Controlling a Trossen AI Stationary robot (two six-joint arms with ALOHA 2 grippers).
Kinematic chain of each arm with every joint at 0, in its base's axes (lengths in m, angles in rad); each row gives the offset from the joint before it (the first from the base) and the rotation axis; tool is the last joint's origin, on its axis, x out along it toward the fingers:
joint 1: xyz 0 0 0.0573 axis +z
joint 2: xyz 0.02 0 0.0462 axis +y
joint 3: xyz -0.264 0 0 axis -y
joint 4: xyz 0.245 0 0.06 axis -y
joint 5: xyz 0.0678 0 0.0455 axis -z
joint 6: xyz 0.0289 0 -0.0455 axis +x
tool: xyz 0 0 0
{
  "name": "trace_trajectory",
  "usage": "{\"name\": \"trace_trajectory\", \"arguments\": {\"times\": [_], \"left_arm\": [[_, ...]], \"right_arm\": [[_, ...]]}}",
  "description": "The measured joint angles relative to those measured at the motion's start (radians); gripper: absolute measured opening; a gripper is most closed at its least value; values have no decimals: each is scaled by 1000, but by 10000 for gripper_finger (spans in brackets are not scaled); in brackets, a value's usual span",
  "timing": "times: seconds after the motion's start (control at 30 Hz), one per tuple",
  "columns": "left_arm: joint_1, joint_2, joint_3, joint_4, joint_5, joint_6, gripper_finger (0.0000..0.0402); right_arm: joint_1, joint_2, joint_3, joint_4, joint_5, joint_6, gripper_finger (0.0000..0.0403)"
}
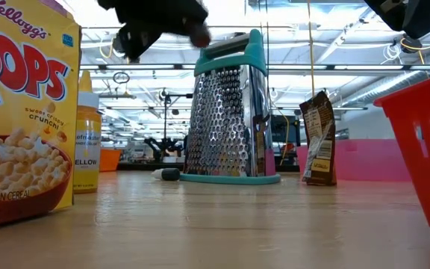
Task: Pick & Place Kitchen Items
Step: Put the small orange food coloring bottle into the red bin
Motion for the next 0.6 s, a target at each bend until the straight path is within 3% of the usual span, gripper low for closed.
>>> {"name": "trace_trajectory", "arguments": {"times": [0.23,0.43,0.6], "left_arm": [[-17,28,44,10,21,57,46],[-21,121,196,-95,26,105,47],[-24,210,312,-142,99,169,47]], "right_arm": [[0,0,0,0,0,0,105],[0,0,0,-6,0,2,105],[0,0,0,-19,0,10,105]]}}
